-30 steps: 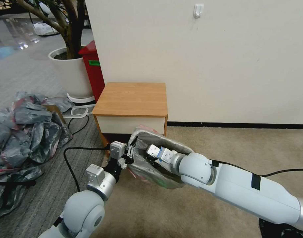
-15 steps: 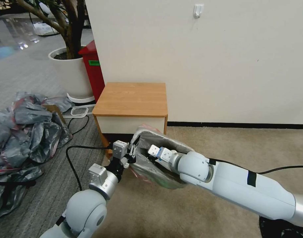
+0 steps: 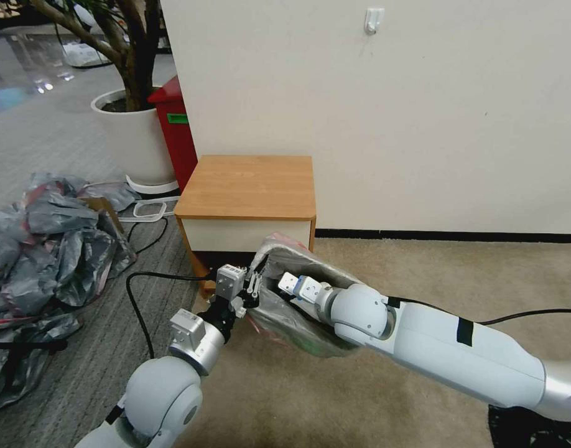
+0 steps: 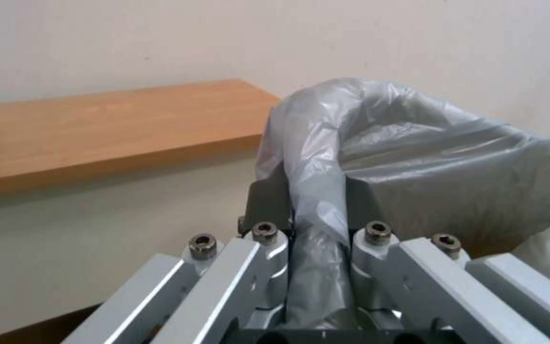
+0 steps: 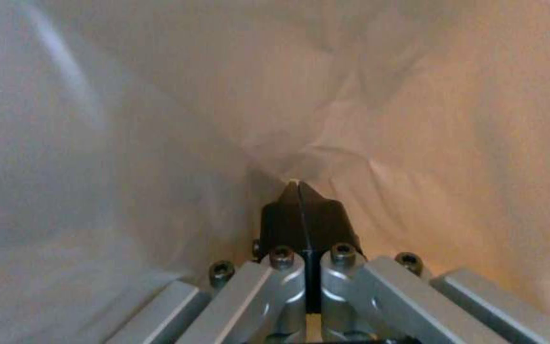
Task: Pick up the garbage bag from the table and place it over the trash can.
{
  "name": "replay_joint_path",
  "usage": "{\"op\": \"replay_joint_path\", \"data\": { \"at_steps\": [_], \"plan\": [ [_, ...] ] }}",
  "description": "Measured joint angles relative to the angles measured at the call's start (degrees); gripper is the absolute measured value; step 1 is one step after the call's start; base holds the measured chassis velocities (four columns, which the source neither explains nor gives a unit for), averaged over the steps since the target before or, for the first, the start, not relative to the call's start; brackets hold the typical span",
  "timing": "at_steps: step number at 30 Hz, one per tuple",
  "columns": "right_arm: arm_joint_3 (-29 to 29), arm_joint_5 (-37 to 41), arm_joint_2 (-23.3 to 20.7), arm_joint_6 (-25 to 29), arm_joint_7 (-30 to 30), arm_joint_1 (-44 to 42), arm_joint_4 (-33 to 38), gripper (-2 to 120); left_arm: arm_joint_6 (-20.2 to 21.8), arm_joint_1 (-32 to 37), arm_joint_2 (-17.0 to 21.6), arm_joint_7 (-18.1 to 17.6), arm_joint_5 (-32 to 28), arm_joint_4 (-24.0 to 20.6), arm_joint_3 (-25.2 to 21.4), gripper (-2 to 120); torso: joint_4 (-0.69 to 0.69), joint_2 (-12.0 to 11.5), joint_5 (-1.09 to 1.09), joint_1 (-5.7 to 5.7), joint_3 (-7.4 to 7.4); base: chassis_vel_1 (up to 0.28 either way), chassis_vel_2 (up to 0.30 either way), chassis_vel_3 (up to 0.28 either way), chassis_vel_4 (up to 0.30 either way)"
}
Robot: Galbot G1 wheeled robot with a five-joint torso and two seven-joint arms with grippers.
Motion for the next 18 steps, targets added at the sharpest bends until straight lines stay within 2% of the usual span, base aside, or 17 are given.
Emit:
{"op": "replay_joint_path", "data": {
  "at_steps": [12, 18],
  "plan": [
    [-0.4, 0.76, 0.62, 0.0, 1.0, -0.08, -2.0, 0, 0.21, 0.59, -0.64, -0.29, 0.16, -0.12, 0.39, 9, 0.0, 0.0, 0.0, 0.0, 0.0, 0.0, 0.0, 0.0, 0.0],
    [-1.14, 0.73, 0.86, 0.0, 1.85, -0.07, -2.68, 0, 0.37, 0.56, -0.91, -1.53, 0.06, -0.22, 0.7, 9, 0.0, 0.0, 0.0, 0.0, 0.0, 0.0, 0.0, 0.0, 0.0]
  ]
}}
